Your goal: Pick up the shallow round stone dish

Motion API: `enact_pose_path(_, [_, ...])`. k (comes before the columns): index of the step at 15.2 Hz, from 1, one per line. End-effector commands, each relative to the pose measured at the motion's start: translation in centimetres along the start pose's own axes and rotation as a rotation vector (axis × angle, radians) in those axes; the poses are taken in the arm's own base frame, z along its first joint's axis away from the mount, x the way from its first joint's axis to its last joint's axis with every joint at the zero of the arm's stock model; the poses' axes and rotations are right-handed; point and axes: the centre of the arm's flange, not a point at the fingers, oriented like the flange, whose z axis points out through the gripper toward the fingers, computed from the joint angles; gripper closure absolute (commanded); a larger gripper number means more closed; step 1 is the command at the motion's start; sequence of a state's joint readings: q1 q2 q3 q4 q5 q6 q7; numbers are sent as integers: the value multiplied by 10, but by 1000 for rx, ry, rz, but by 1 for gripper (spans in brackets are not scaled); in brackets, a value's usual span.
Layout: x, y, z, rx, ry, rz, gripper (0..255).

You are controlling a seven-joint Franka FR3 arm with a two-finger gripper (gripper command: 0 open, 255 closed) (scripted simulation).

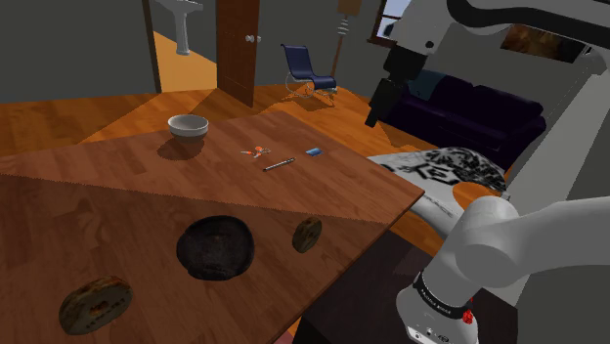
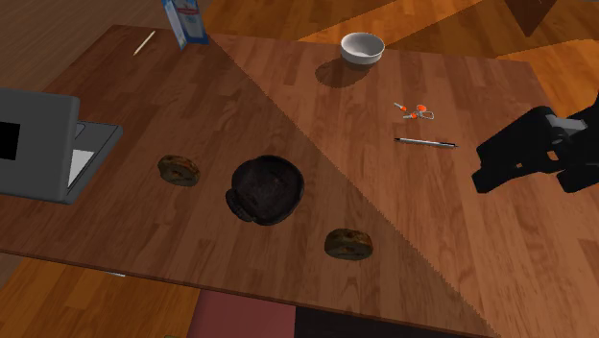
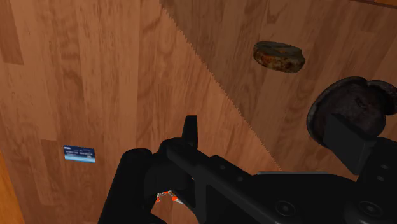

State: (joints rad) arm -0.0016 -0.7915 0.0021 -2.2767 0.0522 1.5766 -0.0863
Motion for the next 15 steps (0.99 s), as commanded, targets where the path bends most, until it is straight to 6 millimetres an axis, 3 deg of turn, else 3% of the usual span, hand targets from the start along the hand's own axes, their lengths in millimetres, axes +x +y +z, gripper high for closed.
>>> enact_pose_path(1, [0,0,0,0,0,0,0])
enact_pose_path(15, [80,-151,100,-96,-42,-225,0])
